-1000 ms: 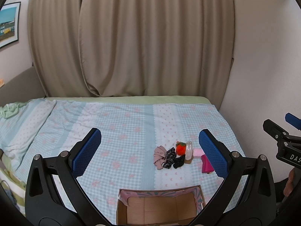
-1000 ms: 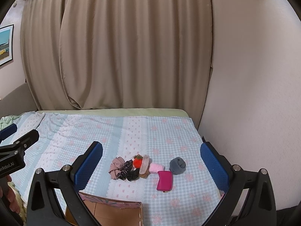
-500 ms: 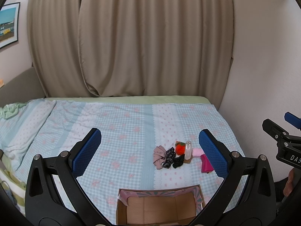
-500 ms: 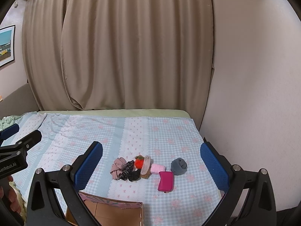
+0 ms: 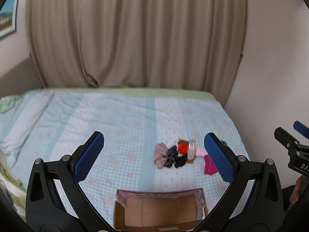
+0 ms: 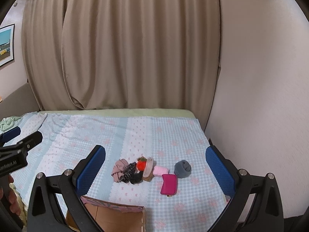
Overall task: Organize soft objects
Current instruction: 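Grasp the pink cloth with the left tool while the right tool grasps the magenta pouch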
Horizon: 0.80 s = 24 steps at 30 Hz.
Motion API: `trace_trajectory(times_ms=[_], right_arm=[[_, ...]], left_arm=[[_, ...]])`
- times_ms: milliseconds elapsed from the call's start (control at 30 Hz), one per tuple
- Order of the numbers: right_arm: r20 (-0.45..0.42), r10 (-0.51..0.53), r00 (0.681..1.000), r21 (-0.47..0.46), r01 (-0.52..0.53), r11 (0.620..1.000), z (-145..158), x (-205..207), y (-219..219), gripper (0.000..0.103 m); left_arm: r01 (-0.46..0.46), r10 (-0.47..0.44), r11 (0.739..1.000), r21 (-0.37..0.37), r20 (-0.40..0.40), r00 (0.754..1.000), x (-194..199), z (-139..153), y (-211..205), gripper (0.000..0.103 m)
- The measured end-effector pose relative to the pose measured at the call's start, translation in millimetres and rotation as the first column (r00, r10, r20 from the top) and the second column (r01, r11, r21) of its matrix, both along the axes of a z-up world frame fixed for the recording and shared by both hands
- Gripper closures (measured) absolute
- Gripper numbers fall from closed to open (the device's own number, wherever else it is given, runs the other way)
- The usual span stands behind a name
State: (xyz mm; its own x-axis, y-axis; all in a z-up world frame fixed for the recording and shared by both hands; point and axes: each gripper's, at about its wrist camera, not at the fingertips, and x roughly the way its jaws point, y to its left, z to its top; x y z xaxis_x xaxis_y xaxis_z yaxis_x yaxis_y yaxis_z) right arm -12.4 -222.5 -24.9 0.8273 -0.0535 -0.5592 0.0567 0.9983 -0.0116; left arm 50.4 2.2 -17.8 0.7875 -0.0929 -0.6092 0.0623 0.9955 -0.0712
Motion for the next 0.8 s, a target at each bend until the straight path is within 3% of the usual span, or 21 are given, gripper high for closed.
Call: trace_trajectory(times_ms=[167, 300, 433, 633, 800], right_arm=[[-0.079, 0.025, 0.997, 0.029, -0.022, 0.999, -32, 30, -15, 0.000], [-0.150, -0.012, 0.989, 0.036, 0.018, 0.999, -78, 60, -28, 0.000], [-0.246, -0.038, 0.969, 0.079, 0.059, 0.995, -138, 94, -41, 0.000], [-0.398, -0.084, 0.914, 0.115, 0.141, 0.983, -236, 137, -61, 0.000], [-0.495, -0.104, 0.863, 0.123, 0.188, 0.974, -303, 161, -74, 0.000]], left_arm=[[0.034, -0.040, 0.998, -0.047, -0.139, 0.989, 57, -53, 11, 0.000], [0.090, -0.114, 0.991, -0.099, -0.269, 0.956, 113, -116, 20, 0.000], [0.161, -0.181, 0.983, -0.087, -0.356, 0.917, 165, -183, 20, 0.001], [0.273, -0.264, 0.960, -0.056, -0.503, 0.823, 230, -286, -1, 0.005], [0.344, -0.305, 0.938, -0.048, -0.585, 0.751, 262, -349, -22, 0.009]])
